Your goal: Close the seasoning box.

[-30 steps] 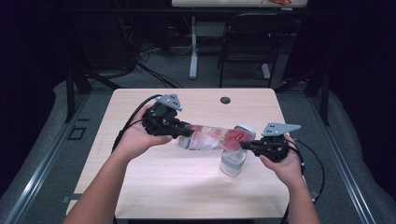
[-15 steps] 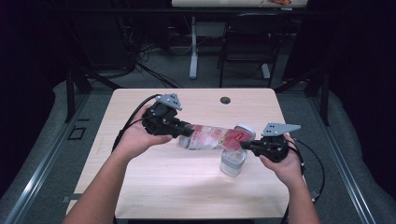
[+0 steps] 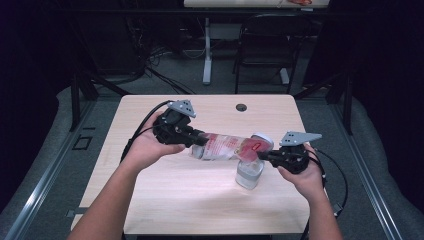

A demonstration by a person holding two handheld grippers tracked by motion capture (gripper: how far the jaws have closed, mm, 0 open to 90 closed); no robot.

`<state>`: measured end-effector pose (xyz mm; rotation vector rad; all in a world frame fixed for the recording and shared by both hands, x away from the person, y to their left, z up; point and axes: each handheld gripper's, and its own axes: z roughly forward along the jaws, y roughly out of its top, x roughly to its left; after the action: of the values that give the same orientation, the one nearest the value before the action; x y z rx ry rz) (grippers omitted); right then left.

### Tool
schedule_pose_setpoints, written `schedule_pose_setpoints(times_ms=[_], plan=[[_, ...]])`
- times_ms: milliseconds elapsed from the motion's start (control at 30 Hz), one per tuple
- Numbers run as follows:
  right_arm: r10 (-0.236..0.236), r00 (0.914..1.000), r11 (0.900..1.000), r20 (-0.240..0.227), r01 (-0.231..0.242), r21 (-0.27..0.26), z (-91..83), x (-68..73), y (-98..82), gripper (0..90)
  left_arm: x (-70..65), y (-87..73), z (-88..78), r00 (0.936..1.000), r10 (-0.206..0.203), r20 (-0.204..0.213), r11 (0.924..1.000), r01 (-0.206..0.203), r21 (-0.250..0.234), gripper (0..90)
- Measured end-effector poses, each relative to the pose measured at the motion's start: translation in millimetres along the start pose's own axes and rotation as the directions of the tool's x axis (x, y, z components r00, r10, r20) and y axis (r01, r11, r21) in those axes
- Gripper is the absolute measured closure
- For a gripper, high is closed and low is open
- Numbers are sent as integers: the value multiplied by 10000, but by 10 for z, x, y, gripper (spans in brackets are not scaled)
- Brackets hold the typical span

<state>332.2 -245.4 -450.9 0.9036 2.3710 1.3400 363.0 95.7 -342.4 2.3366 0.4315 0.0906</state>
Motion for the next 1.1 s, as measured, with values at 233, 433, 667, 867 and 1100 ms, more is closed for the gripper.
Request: schedule_pose_setpoints(times_ms=[233, 433, 667, 867, 1100], plan=[[38, 10000, 10000, -24, -38, 50, 10, -2, -4, 880, -1, 6, 0, 10000, 9, 17, 10000, -9, -2, 767], [53, 10000, 10000, -2, -53, 51, 12, -1, -4, 878, 1, 11, 1, 10000, 10, 89, 10000, -10, -34, 768], [59, 10000, 9999, 36, -59, 110, 7, -3, -7, 876, -18, 32, 3, 9999, 69, 115, 9999, -68, -81, 774], [30, 10000, 9999, 47, -31, 163, 6, 2, -5, 873, -32, 53, -3, 9999, 86, 101, 9999, -85, -69, 776], [-23, 10000, 9997, 16, 23, 232, 6, 10, 2, 860, -38, 60, -12, 9999, 84, 124, 9999, -83, -95, 777]])
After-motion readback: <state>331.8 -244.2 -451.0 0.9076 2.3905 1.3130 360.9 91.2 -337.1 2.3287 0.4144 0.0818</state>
